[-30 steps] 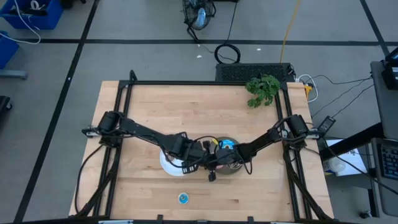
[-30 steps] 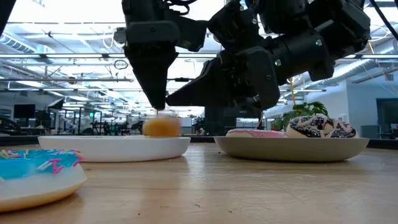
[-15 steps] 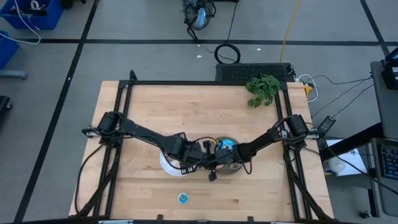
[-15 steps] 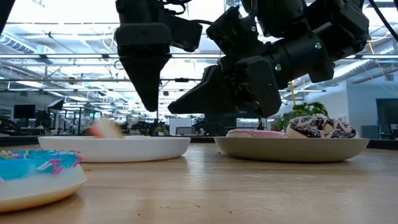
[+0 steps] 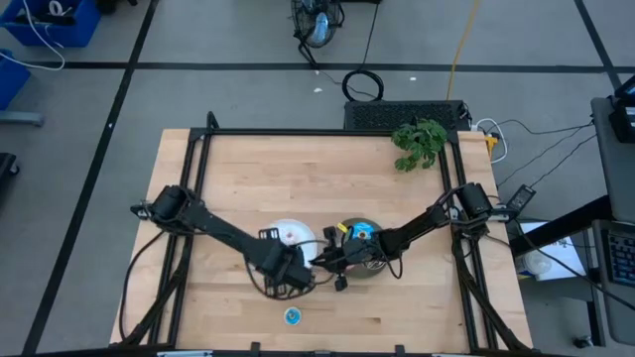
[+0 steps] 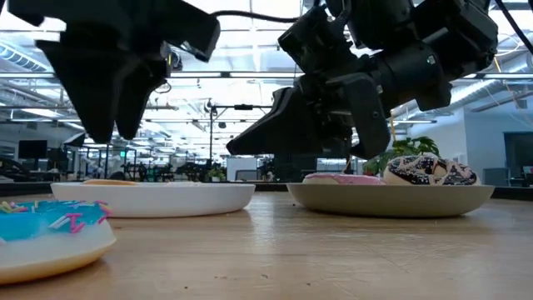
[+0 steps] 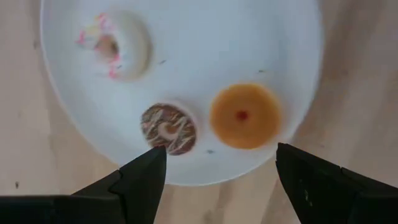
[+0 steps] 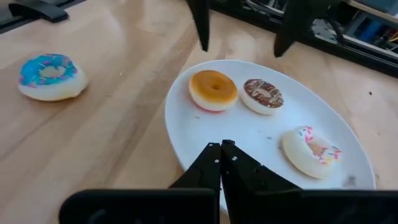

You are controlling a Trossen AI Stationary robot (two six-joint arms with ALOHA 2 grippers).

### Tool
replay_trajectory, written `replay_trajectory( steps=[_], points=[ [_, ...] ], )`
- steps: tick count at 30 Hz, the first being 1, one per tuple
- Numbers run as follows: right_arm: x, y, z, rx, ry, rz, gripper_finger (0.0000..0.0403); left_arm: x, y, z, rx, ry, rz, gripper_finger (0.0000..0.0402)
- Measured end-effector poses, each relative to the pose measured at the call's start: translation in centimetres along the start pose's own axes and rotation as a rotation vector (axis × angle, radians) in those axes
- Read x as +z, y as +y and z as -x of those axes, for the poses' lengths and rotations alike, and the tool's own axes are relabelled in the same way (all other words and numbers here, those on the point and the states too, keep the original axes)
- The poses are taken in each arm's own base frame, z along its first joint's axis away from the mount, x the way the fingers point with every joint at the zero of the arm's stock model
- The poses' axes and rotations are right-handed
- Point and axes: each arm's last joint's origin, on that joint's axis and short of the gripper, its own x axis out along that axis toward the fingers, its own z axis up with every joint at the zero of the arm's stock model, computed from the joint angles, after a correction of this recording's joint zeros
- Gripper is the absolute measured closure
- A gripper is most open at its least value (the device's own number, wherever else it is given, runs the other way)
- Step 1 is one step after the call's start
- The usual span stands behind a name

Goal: Pick & Place donuts
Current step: Put the small red donut on the white plate

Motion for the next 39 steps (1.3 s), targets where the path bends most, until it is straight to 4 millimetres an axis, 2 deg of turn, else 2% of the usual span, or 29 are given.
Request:
replay_trajectory(
  steps=[5,8,16,23,29,34,37,39],
  points=[
    [0.0,0.0,0.0,-0.002,-0.004,-0.001,0.0403,0.2,-1.6,0.2,-0.038,-0.107,-0.01,0.0103],
    [0.0,0.0,0.0,-0.001,-0.004,-0.001,0.0403,0.6,-2.1,-0.5,-0.001,-0.147,-0.007,0.0103],
    [-0.2,0.0,0.0,0.005,0.019,0.004,0.0403,1.5,-1.5,-3.1,-0.005,-0.007,0.11,0.0103],
    [-0.3,0.1,0.0,0.008,0.034,0.006,0.0403,1.6,-1.2,-3.1,0.003,0.001,0.148,0.0103],
    [-0.3,0.1,0.0,0.009,0.032,0.006,0.0403,1.6,-1.4,-3.5,0.0,0.022,0.116,0.0103],
    [-0.3,0.4,0.1,0.017,0.031,0.021,0.0403,1.8,-1.9,-4.9,0.011,0.066,0.064,0.0103],
    [-0.2,0.5,0.1,0.019,0.029,0.029,0.0403,1.9,-2.1,-5.4,0.004,0.084,0.039,0.0118],
    [-0.2,0.5,0.1,0.019,0.029,0.029,0.0403,1.9,-2.1,-5.5,-0.002,0.088,0.023,0.0145]
  ],
)
